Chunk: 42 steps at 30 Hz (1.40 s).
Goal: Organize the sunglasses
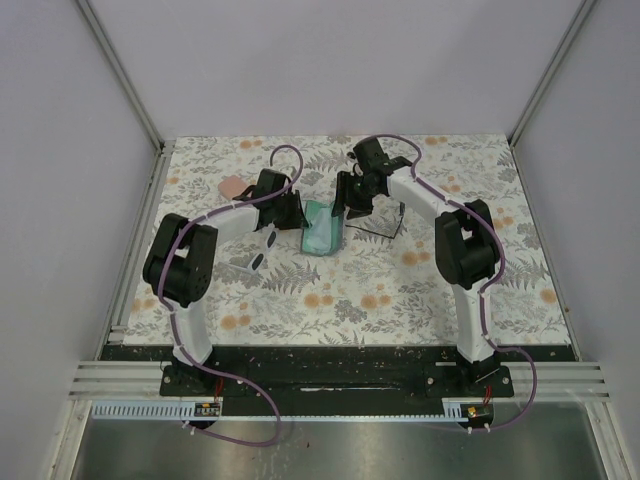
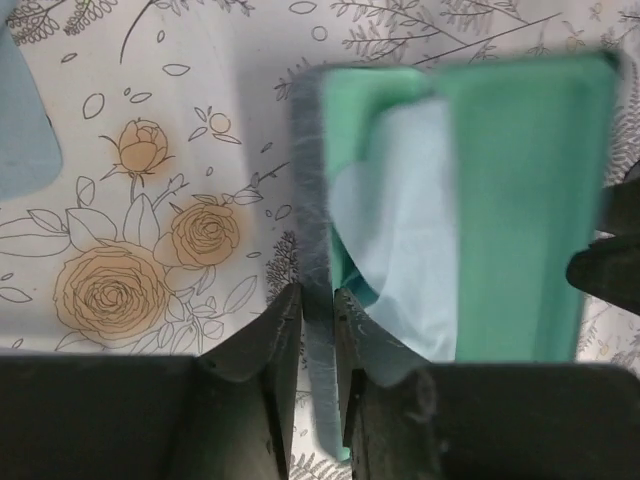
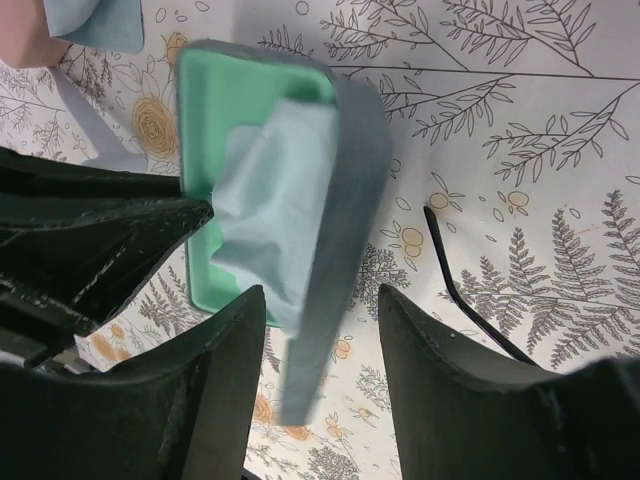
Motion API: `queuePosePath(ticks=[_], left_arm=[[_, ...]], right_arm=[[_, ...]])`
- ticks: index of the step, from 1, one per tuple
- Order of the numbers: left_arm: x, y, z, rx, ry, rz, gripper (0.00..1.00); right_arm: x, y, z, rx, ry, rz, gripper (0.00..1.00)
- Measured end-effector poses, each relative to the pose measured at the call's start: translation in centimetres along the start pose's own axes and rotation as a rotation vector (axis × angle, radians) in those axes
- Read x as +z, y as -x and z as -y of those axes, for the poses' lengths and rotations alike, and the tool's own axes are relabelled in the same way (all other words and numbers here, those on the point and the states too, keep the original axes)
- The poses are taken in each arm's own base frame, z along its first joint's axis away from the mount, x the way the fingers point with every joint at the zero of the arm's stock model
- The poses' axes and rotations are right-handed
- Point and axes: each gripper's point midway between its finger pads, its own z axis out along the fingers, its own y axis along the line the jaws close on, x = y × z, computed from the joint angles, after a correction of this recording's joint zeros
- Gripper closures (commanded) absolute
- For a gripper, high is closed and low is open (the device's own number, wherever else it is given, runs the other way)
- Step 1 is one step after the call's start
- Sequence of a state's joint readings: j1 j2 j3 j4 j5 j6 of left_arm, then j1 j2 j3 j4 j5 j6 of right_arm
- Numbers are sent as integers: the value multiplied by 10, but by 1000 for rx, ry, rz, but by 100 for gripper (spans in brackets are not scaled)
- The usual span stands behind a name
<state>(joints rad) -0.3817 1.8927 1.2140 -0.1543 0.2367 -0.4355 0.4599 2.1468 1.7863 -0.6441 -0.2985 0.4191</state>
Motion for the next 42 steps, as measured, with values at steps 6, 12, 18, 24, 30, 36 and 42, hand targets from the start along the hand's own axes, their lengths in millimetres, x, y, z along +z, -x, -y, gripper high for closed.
queuePosePath(ticks=[6, 12, 18, 24, 30, 36, 42], left_arm=[[9, -12, -9, -9, 18, -44, 96], [12, -23, -10, -13, -1, -67, 96], [6, -42, -9, -32, -24, -57, 96], [-9, -58, -14, -84, 3, -29, 93], [-23, -68, -7, -97, 8, 12, 91], [-24, -65, 15, -70, -33, 44, 87], [-23, -69, 23, -53, -46, 37, 84]], right_arm=[[4, -4, 0, 7, 17, -8, 40], [2, -19, 4, 35, 17, -27, 32], [-26, -30, 1, 48, 24, -6, 26], [-64, -9, 9, 114, 22, 111, 30], [-95, 5, 64, 229, -153, 251, 30], [-103, -2, 84, 246, -245, 288, 30], [-103, -11, 90, 250, -267, 280, 30]])
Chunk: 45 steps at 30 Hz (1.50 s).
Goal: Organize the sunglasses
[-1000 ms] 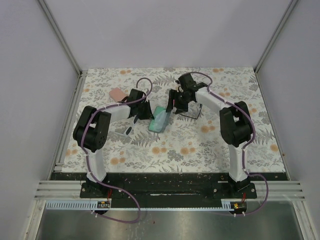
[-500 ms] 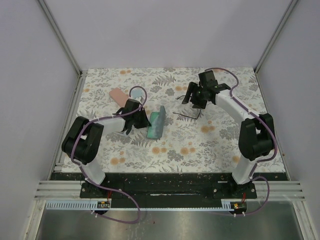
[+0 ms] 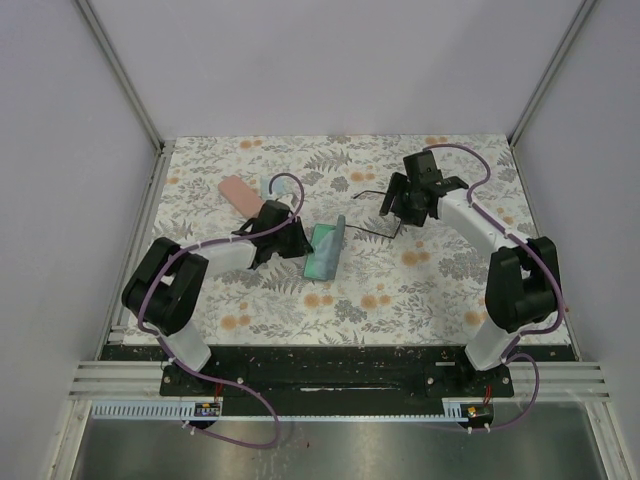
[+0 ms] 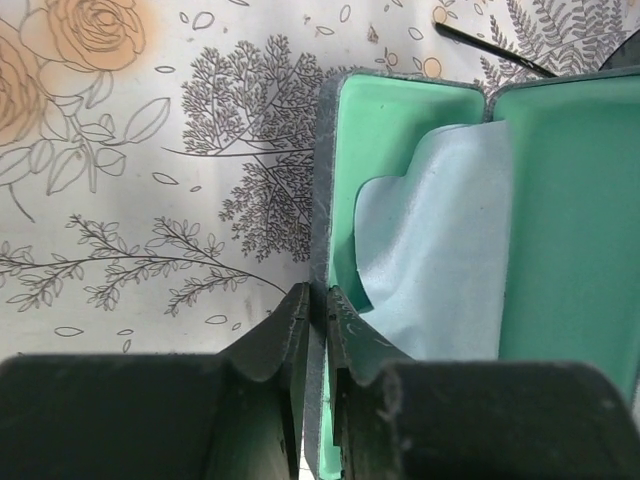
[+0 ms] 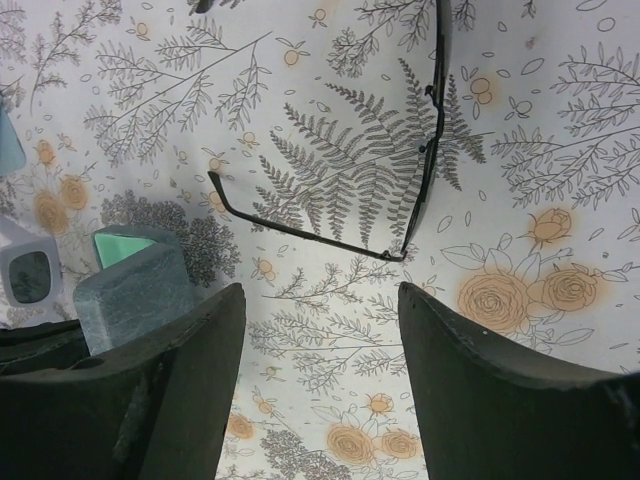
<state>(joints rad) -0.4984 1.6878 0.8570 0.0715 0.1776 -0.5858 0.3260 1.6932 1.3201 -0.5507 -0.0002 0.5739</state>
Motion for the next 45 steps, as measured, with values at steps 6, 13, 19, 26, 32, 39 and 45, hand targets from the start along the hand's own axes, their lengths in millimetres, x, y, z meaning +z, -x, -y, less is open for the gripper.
queuePosePath(ticks=[6, 13, 19, 26, 32, 39, 45], left_arm=[[1, -3, 10, 7, -22, 1, 66], [1, -1, 14, 16, -33, 5, 60], [-1, 9, 16, 33, -29, 9, 55], [-18, 28, 13, 37, -29, 45, 52], [-40, 54, 27, 82, -47, 94, 50], [-56, 89, 49, 127, -78, 140, 50], [-71, 120, 76, 149, -145, 202, 50]], right_arm=[[2, 7, 16, 20, -43, 15, 33], [32, 24, 29, 34, -125, 16, 35], [61, 15, 40, 32, -179, -28, 48], [72, 16, 46, 24, -205, -34, 85], [71, 22, 45, 10, -208, -17, 100], [67, 35, 42, -7, -213, 23, 100], [49, 52, 43, -6, -233, 91, 100]])
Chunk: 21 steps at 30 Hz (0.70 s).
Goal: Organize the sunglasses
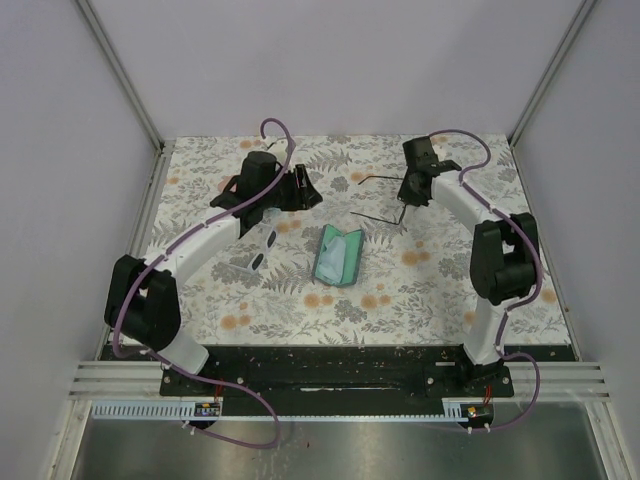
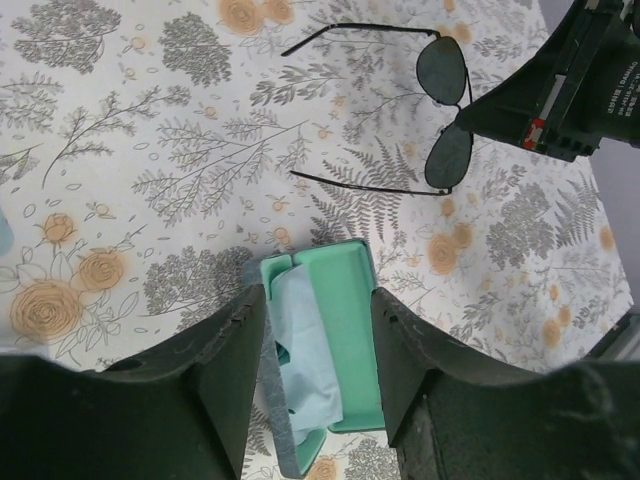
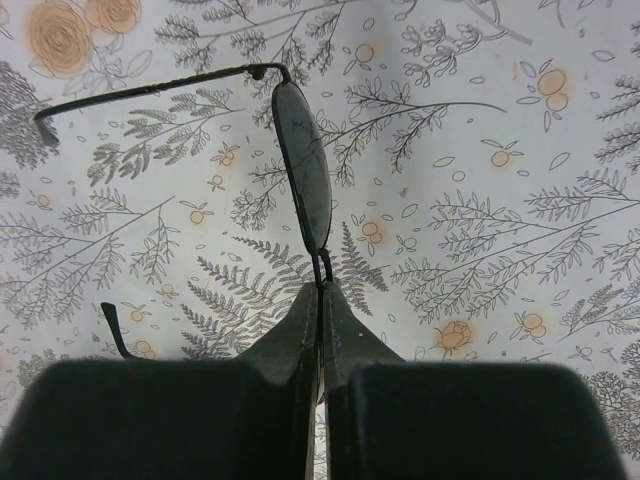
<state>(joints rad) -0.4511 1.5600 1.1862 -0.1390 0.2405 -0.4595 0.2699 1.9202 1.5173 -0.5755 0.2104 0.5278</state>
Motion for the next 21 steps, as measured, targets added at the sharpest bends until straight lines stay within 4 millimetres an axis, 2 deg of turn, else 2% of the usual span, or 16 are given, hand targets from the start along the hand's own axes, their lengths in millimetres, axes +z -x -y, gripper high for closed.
queuePosePath(ticks=[4, 7, 12, 18, 21], left_arm=[[2, 11, 13, 6, -52, 2, 50], [6, 8, 17, 4, -77, -17, 51], [10, -6, 27, 7, -107, -60, 55], [14, -31, 67, 50, -174, -120, 59], [16, -42, 84, 49, -205, -140, 55]], right_arm=[[-16, 13, -1, 10, 10, 45, 100], [-26, 20, -2, 18, 24, 66, 100], [-53, 22, 1, 31, 60, 100, 100], [-96, 16, 2, 65, 158, 129, 100], [-109, 14, -3, 82, 212, 131, 100]])
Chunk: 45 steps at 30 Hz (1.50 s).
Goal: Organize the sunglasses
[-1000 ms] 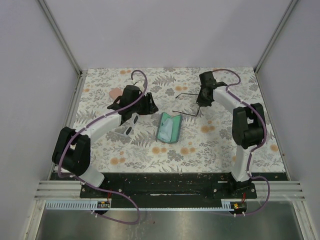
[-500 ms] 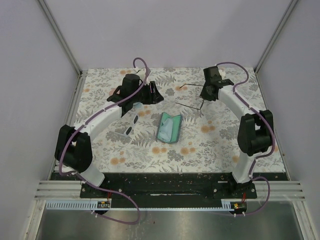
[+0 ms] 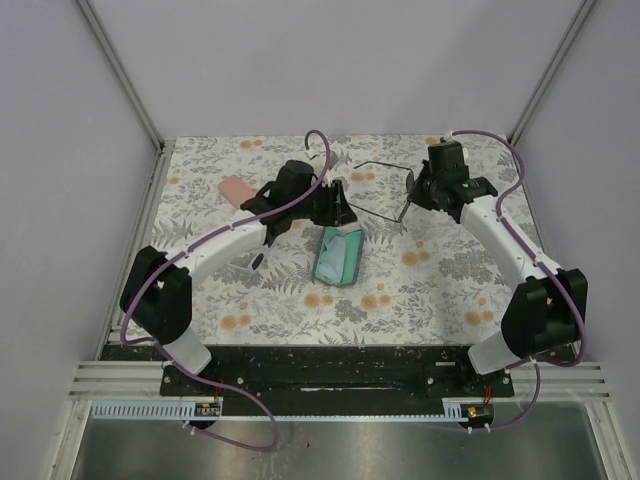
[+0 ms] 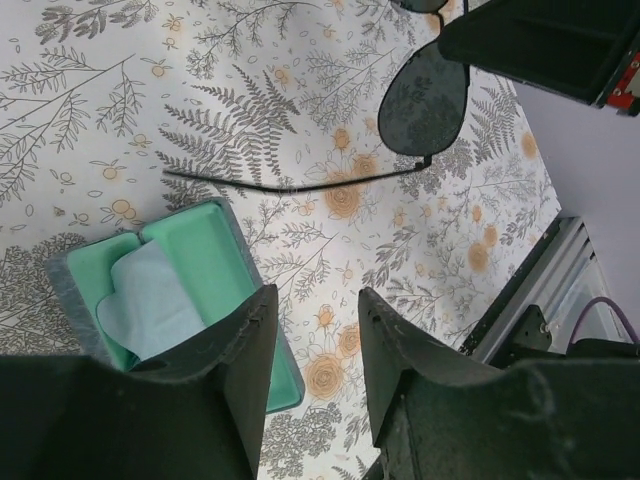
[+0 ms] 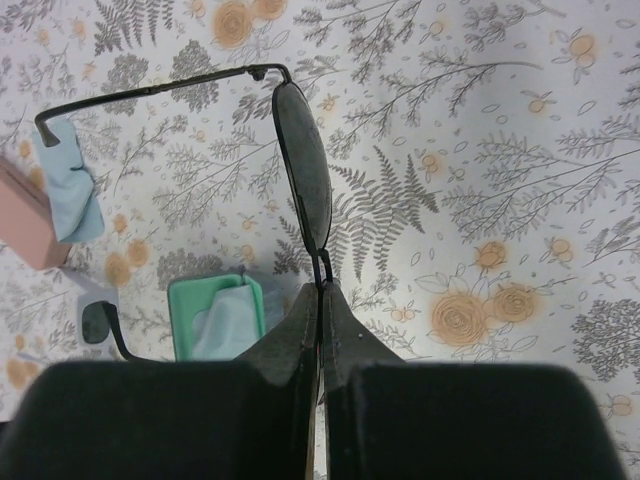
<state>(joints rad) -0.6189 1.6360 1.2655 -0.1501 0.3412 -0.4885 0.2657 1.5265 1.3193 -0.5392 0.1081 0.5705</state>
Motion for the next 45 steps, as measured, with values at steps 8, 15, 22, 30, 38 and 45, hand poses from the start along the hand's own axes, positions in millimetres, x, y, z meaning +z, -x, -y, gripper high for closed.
queuePosePath(ticks=[8, 15, 22, 30, 38, 45], left_arm=[[6, -3, -9, -148, 69, 129, 42], [8, -11, -26, -349, 198, 226, 39], [10, -13, -23, -487, 281, 311, 37], [7, 14, -9, -518, 283, 385, 51], [21, 23, -7, -519, 280, 386, 55], [23, 14, -16, -495, 324, 365, 46]], right_arm=[[-2, -29, -3, 37, 75, -73, 100], [-2, -33, -8, 50, 107, -88, 100], [-2, -33, -13, 54, 140, -83, 100], [0, -50, -14, 46, 179, -128, 100], [-12, -82, -44, -82, 267, -167, 100], [-15, -86, -47, -112, 253, -152, 100]])
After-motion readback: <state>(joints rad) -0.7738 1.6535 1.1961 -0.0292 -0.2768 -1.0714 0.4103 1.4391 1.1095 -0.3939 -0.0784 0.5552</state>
